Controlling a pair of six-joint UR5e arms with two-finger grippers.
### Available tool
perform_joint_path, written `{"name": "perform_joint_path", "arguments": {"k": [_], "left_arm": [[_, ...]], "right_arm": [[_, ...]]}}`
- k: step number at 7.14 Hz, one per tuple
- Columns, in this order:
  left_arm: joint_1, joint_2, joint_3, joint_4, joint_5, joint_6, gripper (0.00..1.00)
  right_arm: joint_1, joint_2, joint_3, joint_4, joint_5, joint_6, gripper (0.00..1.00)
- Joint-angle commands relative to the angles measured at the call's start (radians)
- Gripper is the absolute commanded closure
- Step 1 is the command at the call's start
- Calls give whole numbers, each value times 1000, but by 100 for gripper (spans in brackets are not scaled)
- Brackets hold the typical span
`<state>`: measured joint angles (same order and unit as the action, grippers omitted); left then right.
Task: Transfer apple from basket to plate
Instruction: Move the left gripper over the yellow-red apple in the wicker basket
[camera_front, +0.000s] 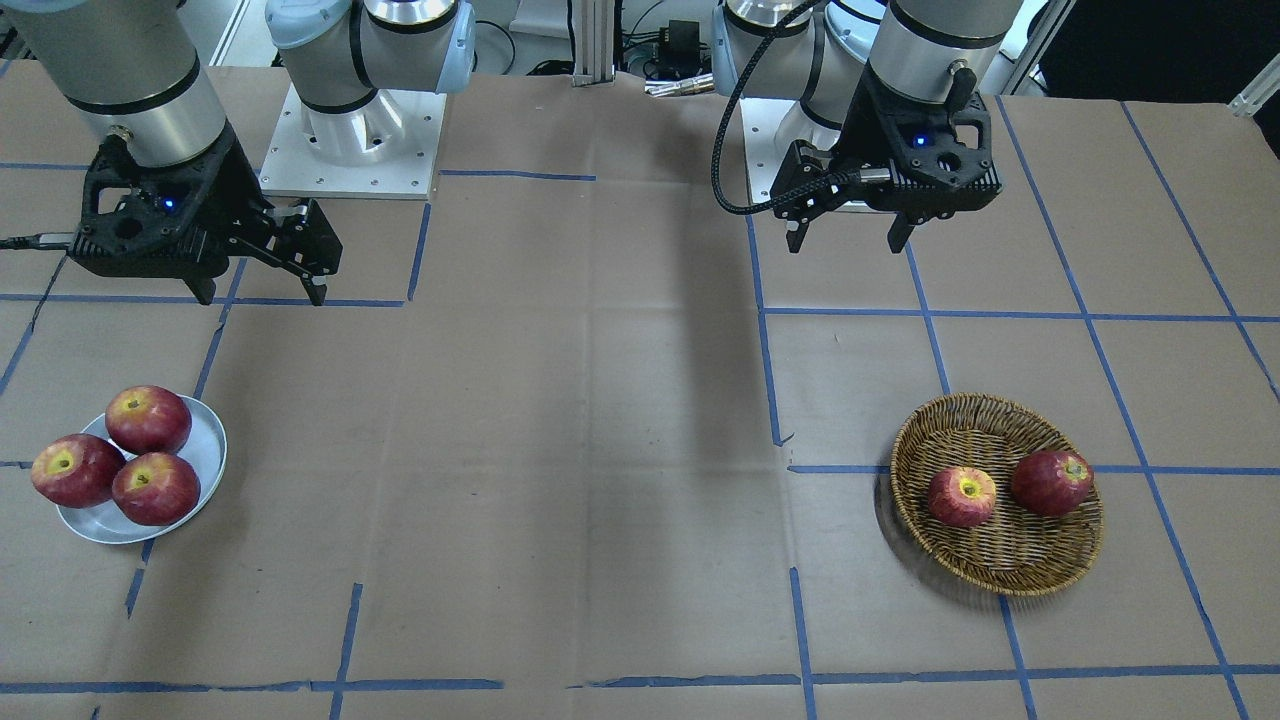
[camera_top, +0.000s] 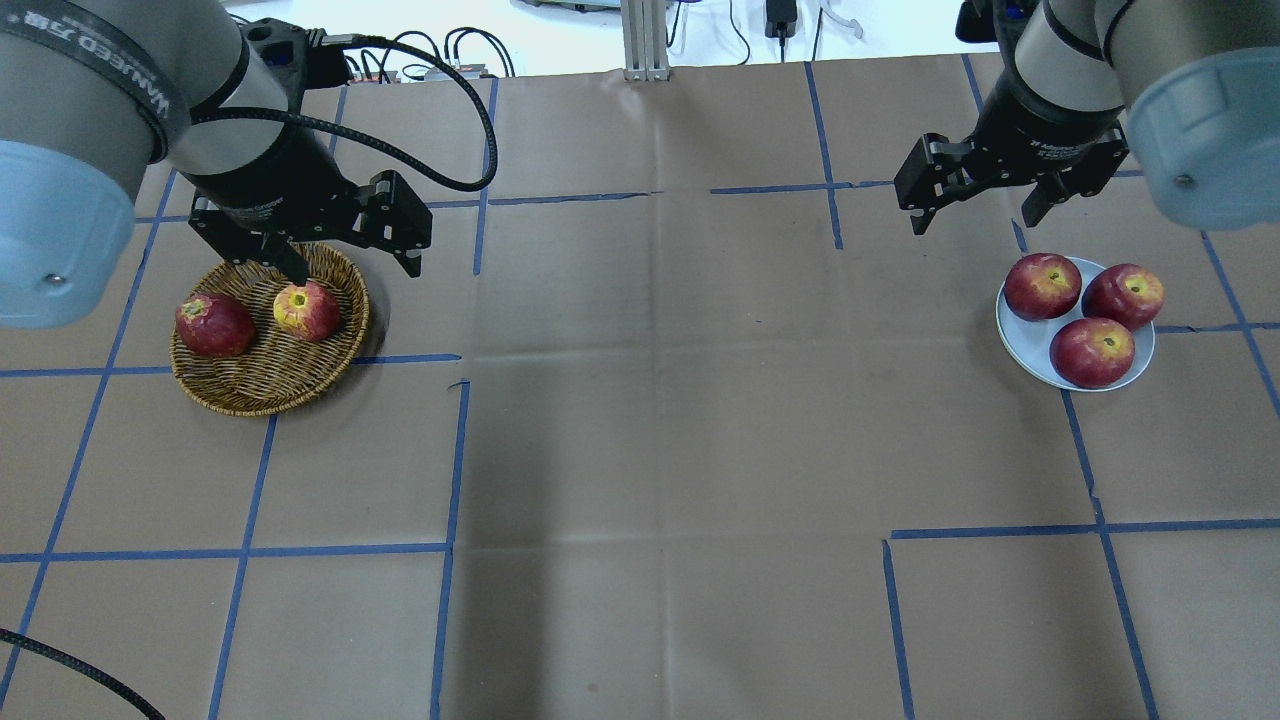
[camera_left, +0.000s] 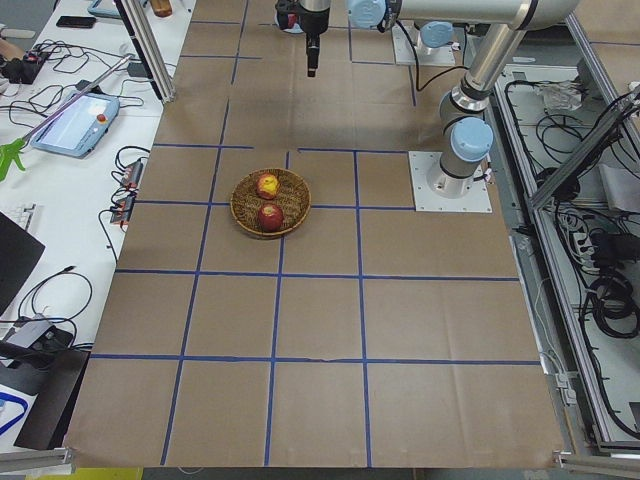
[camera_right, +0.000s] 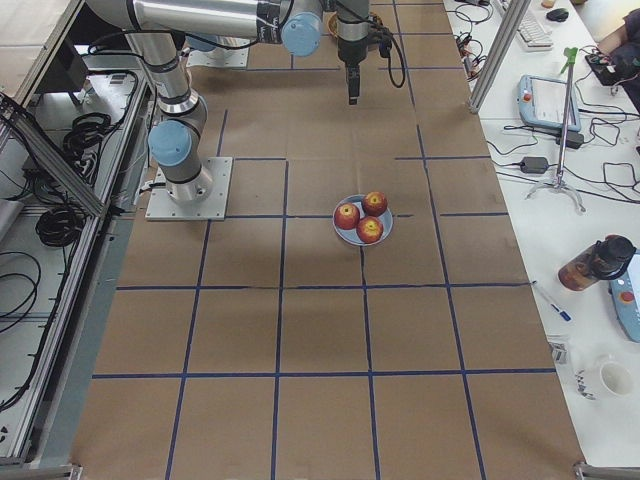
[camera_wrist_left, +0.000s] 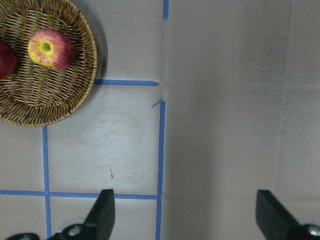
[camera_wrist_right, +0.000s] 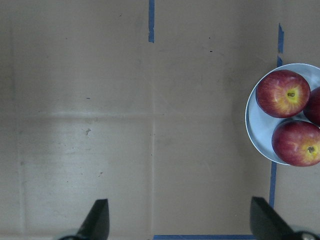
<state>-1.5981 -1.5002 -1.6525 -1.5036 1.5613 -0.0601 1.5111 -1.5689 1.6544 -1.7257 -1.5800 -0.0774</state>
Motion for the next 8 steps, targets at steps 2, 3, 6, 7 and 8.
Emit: {"name": "perform_joint_path", "arguments": {"k": [2,3,6,7,8], "left_arm": [[0,-2,-1,2,2,0,1],[0,0,-1,2,6,0,1],[1,-3,-3,2,6,0,1],[1,-6,-3,3,5,0,1],[1,-6,-3,3,5,0,1]], "right_arm": [[0,-2,1,8,3,-2,0],[1,-2,1,9,5,-2,0],[6,-8,1,11,6,-2,0],[12,-20,-2,17,6,1,0],[17,-16,-14,17,9,4,0]]}}
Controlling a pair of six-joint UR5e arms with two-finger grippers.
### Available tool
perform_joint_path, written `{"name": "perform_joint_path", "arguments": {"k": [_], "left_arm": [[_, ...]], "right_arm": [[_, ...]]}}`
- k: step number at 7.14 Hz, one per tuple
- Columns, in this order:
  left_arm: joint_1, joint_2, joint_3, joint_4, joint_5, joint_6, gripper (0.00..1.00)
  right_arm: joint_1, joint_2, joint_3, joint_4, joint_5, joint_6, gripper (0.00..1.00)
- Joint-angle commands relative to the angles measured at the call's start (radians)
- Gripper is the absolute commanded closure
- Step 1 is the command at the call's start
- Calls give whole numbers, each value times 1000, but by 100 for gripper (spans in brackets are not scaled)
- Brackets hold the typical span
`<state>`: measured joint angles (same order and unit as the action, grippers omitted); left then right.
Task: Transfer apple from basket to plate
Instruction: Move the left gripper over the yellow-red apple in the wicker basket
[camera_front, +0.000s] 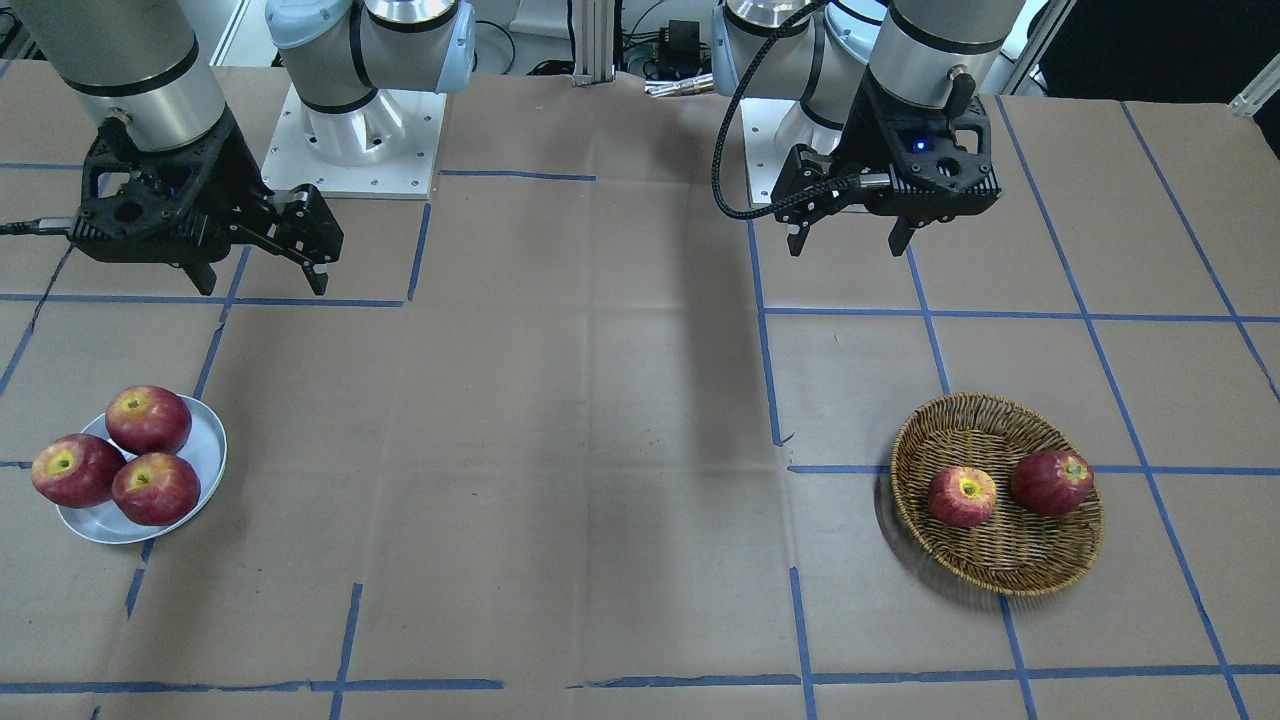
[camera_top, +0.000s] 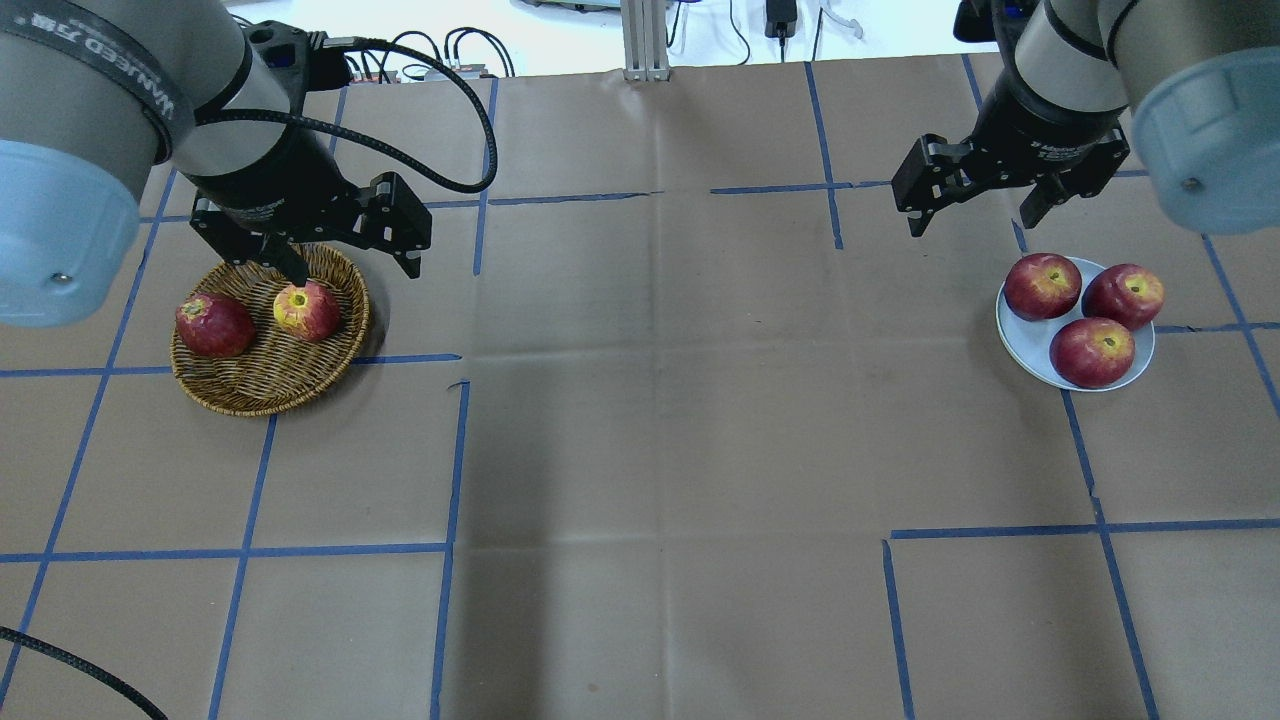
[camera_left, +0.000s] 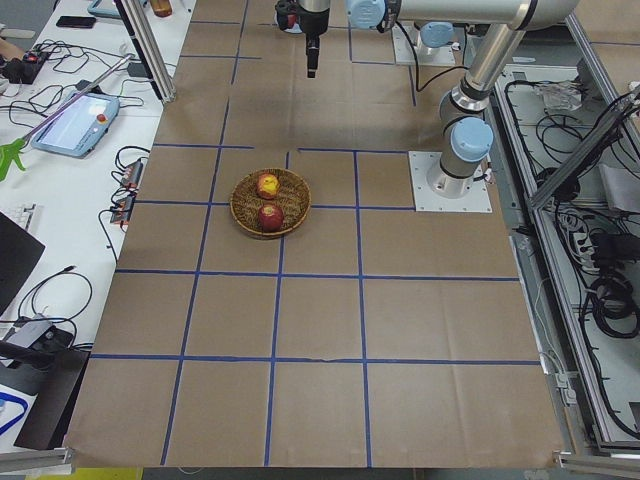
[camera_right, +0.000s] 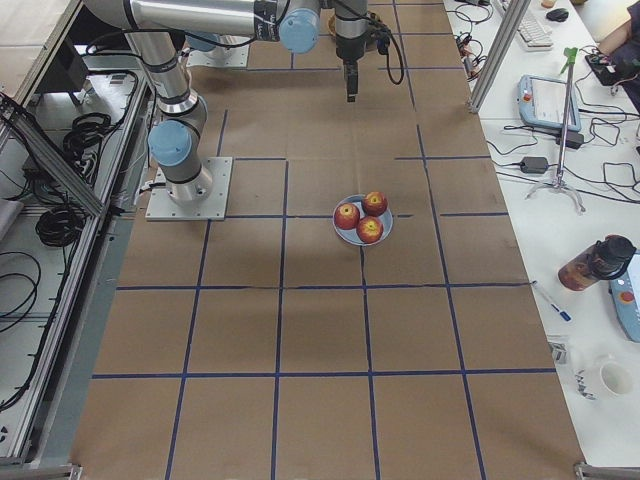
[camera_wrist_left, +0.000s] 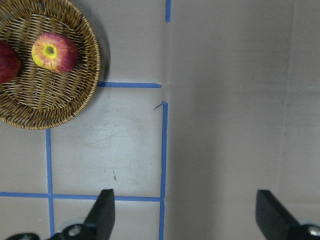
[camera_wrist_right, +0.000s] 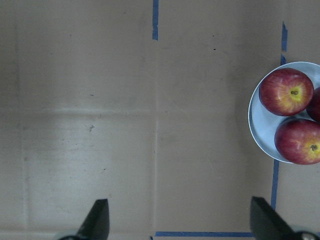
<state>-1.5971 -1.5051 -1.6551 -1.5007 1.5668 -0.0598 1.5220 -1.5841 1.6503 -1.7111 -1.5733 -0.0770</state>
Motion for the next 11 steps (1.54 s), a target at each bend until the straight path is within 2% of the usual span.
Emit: {"name": "perform_joint_path", "arguments": {"k": [1,2,4,6,9,11], "left_arm": [[0,-1,0,-3,4,2,1],[9,-7,0,7,-1,9,1],[150,-36,-2,30,-8,236,1],[274,-130,-5,129,-2,349,1],[313,-332,-43,323,-8,430,4],[333,-372,-107,431,-13,431,5]], "right_arm": [[18,18,-50,22,3,12,0],[26,38,-73,54,6,14,0],[36,41,-75,54,22,14,0],[38,41,-73,57,16,14,0],[38,36,-70,59,9,11,0],[38,36,-70,57,9,11,0]]}}
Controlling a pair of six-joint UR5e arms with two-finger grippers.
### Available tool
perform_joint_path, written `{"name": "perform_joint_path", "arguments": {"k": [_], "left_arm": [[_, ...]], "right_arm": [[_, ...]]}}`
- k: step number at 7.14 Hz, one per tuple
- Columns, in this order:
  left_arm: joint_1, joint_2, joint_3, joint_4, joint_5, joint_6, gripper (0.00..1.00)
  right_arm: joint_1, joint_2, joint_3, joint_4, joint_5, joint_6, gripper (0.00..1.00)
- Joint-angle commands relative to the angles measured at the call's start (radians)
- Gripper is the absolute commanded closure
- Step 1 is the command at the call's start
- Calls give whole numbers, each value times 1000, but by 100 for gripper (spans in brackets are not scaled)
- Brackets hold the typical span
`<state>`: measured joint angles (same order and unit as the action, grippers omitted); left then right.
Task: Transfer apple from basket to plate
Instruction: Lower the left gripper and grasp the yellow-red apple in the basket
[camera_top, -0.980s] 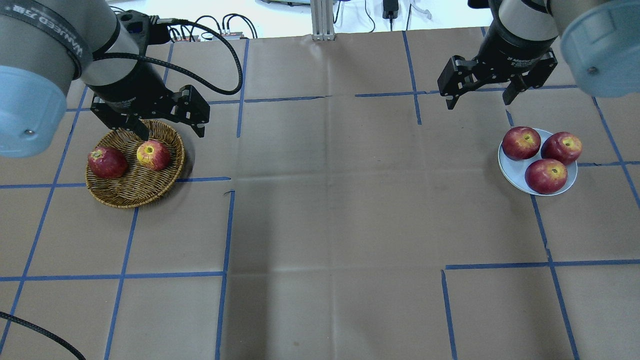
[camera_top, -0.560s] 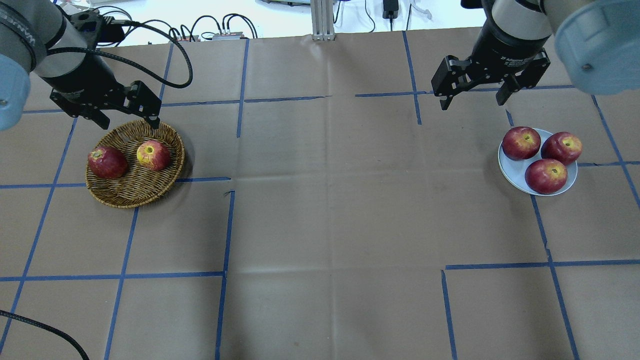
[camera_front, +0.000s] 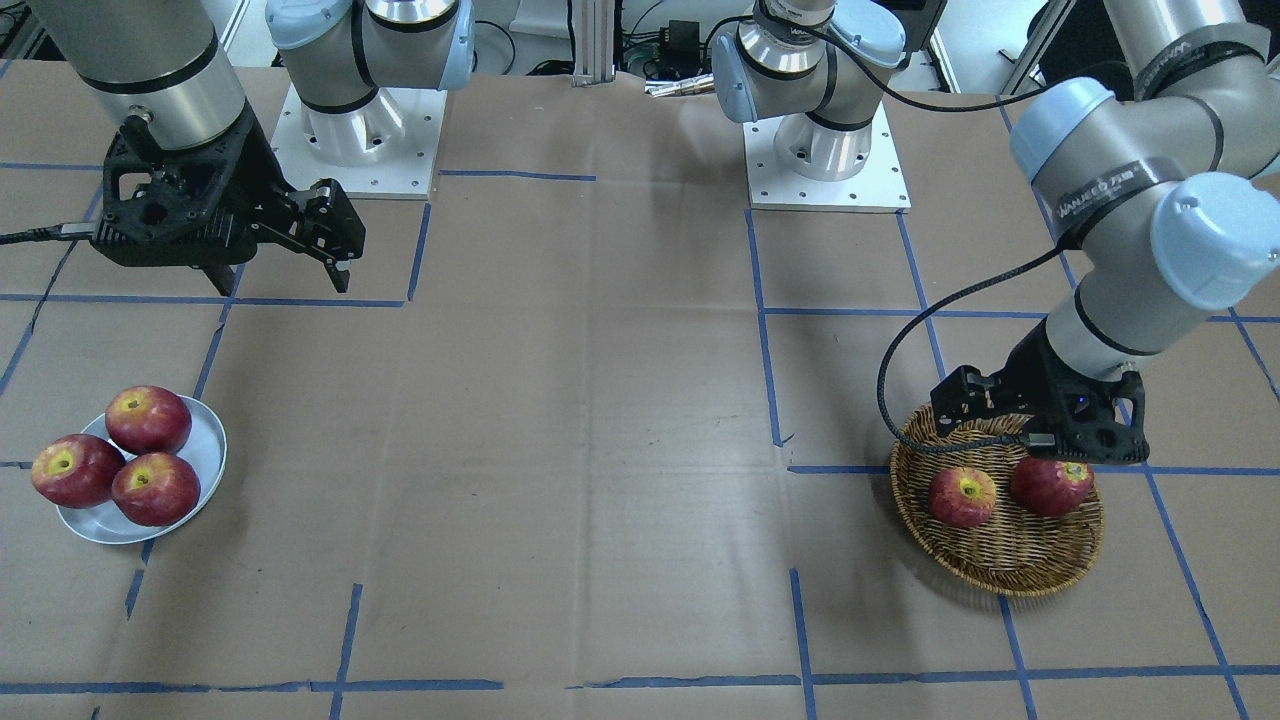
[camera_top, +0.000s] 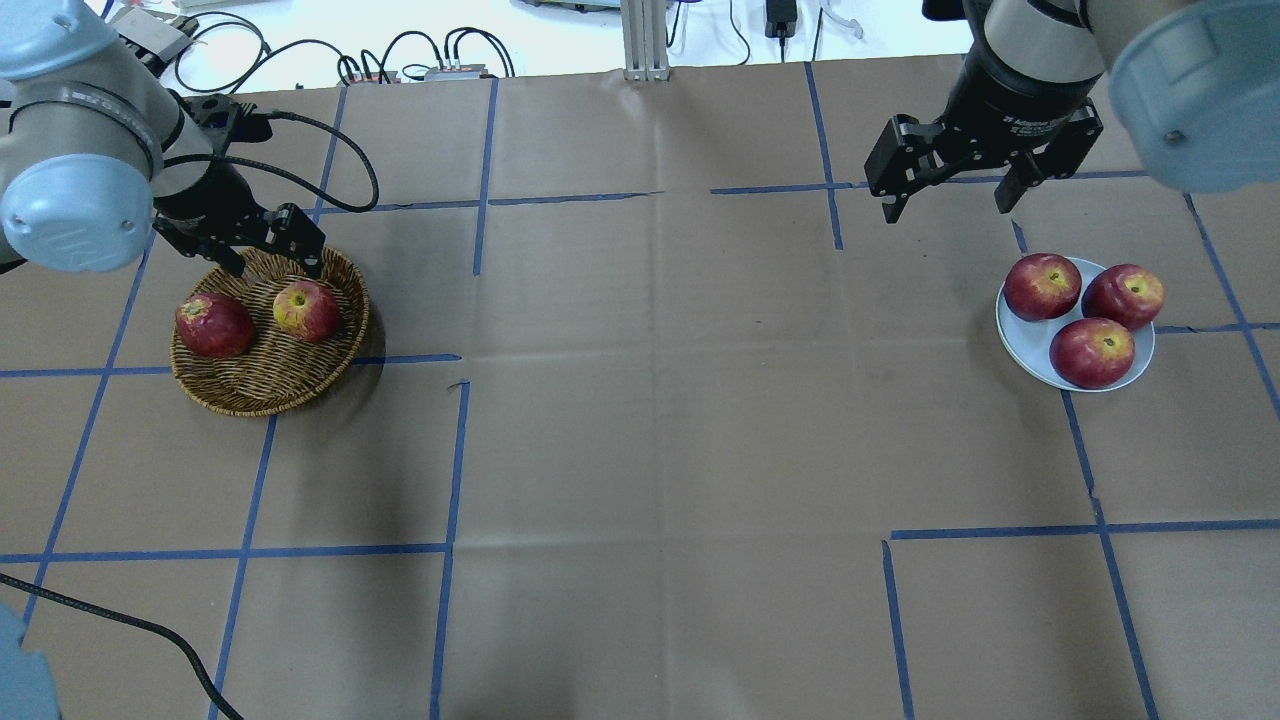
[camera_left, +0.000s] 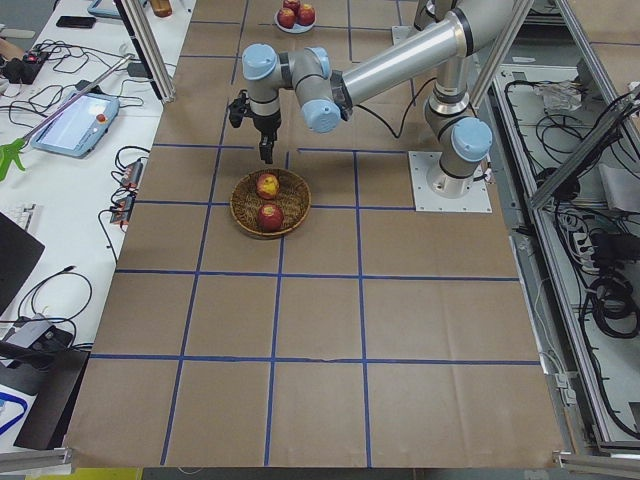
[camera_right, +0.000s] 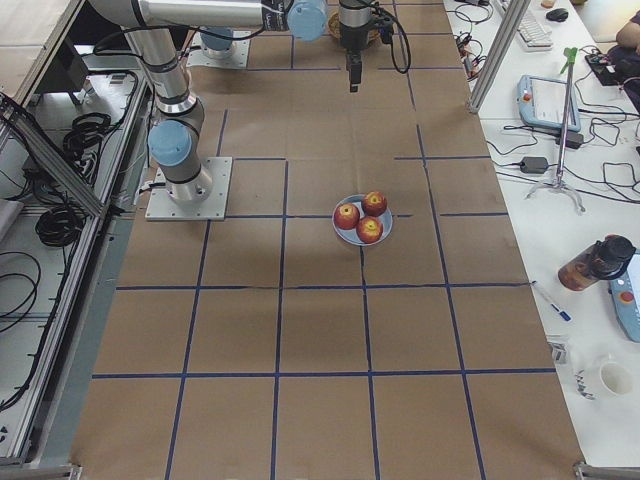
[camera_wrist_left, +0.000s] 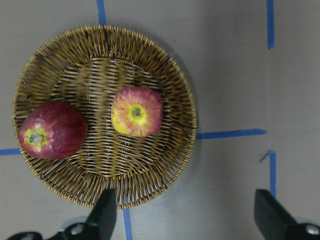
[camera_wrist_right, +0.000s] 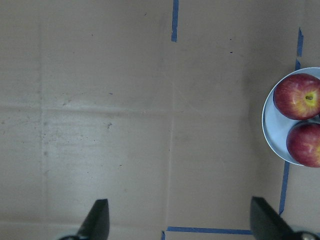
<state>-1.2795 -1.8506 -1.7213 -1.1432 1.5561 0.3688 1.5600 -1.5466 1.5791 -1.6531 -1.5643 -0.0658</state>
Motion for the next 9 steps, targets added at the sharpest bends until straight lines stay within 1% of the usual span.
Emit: {"name": "perform_joint_path", "arguments": {"k": [1,2,6,7,9], "left_arm": [[35,-62,-70,174,-5,1,5],[35,-100,-57,201,-4,2,5],[40,-154,-84,240,-2,1,5],[45,-157,-86,241,-1,1,13],[45,-154,-83,244,-1,4,49]], "right_arm": [[0,-1,1,-1,0,0,0],[0,0,2,-1,0,0,0],[-2,3,2,1,0,-3,0],[0,0,4,1,0,-3,0],[-2,2,4,1,0,-3,0]]}}
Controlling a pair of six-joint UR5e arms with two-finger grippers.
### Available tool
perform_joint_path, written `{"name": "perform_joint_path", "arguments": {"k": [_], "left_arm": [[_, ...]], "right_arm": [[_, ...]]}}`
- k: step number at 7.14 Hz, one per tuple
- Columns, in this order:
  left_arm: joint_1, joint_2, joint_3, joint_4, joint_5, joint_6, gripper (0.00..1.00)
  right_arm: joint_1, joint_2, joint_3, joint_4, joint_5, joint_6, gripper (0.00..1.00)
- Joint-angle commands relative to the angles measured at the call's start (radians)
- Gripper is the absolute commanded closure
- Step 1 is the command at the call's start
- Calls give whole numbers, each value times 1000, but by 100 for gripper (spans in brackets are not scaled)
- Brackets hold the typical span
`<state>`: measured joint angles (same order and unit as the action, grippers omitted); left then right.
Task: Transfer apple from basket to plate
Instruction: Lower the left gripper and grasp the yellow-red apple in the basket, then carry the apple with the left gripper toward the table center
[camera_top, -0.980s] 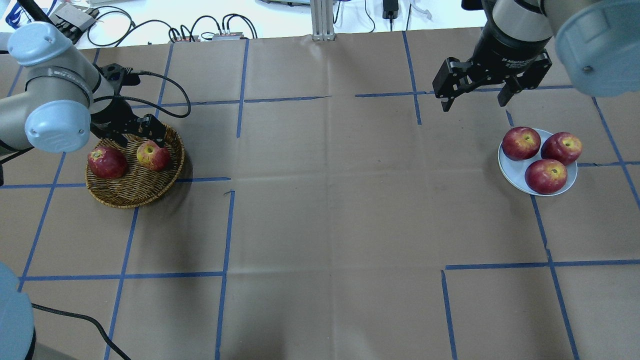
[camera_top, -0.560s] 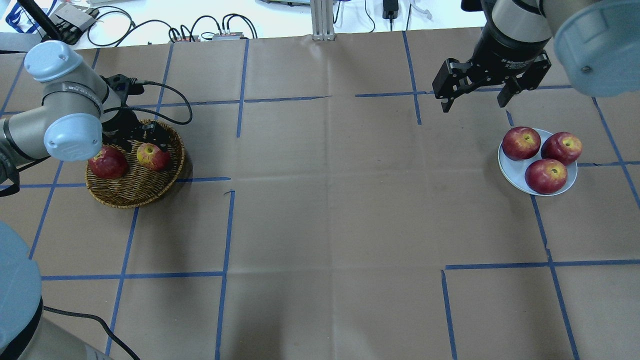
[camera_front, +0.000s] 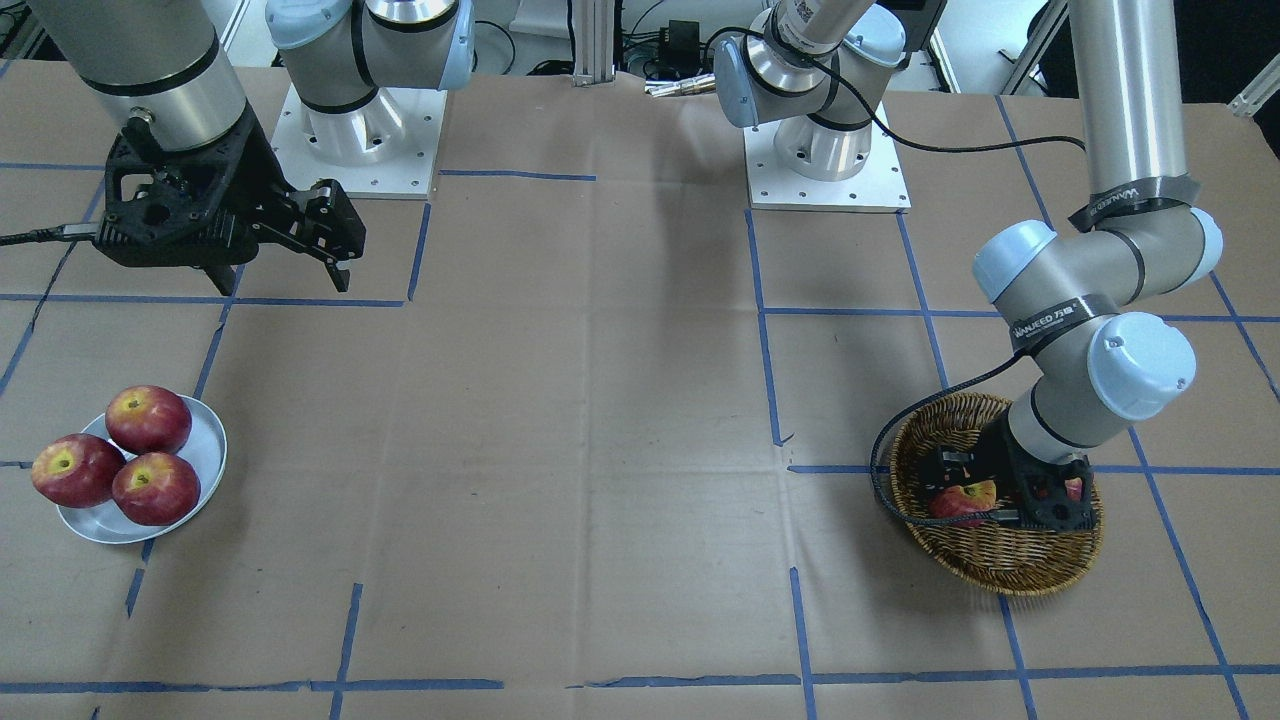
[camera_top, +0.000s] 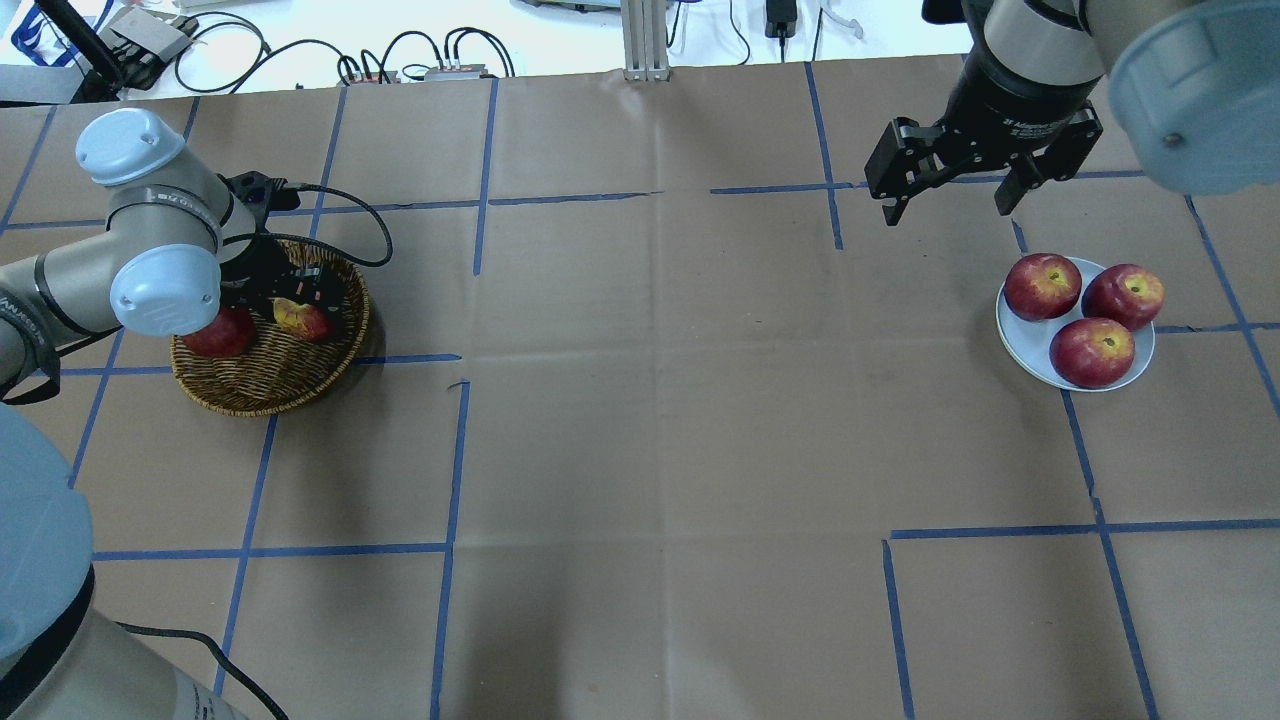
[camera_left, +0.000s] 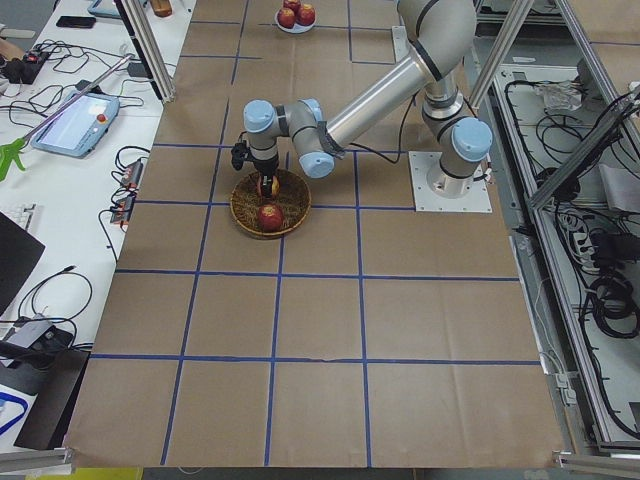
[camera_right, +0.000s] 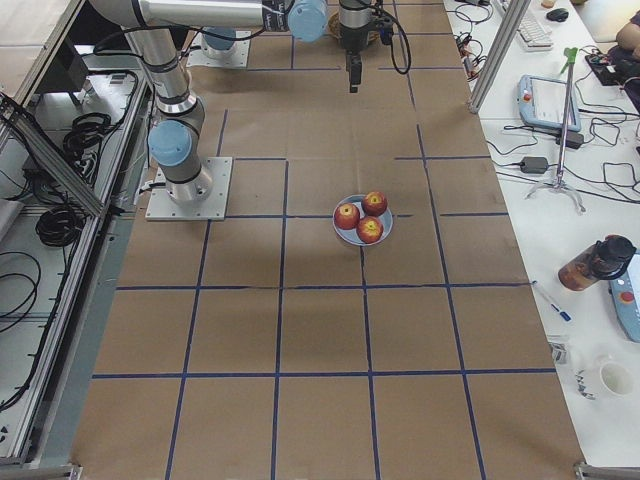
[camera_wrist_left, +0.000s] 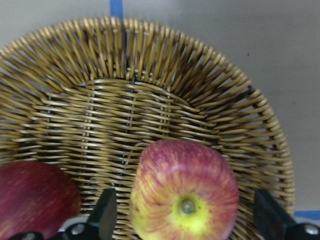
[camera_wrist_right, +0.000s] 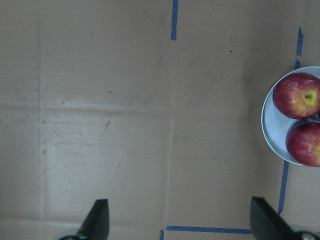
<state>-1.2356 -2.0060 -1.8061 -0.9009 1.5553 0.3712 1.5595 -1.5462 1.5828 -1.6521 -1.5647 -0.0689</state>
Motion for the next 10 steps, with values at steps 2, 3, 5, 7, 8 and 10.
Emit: {"name": "perform_joint_path", "arguments": {"k": [2,3,5,7,8,10], "left_arm": [[1,53,52,-12,3,-3,59],[-8,115,80,-71,2,-9,59],[-126,187,50,-223,8,-111,59],[-369,158,42,-214,-1,-330,59],[-478,112,50,-190,6,-375,59],[-620,-11,76,-25,0,-532,58]], "right_arm": [[0,-2,0,-2,0,0,0],[-1,-5,0,-2,0,0,0],[-1,-2,-1,-2,0,0,0],[-1,0,0,0,0,0,0],[0,-2,0,0,0,0,0],[1,1,0,0,0,0,0]]}}
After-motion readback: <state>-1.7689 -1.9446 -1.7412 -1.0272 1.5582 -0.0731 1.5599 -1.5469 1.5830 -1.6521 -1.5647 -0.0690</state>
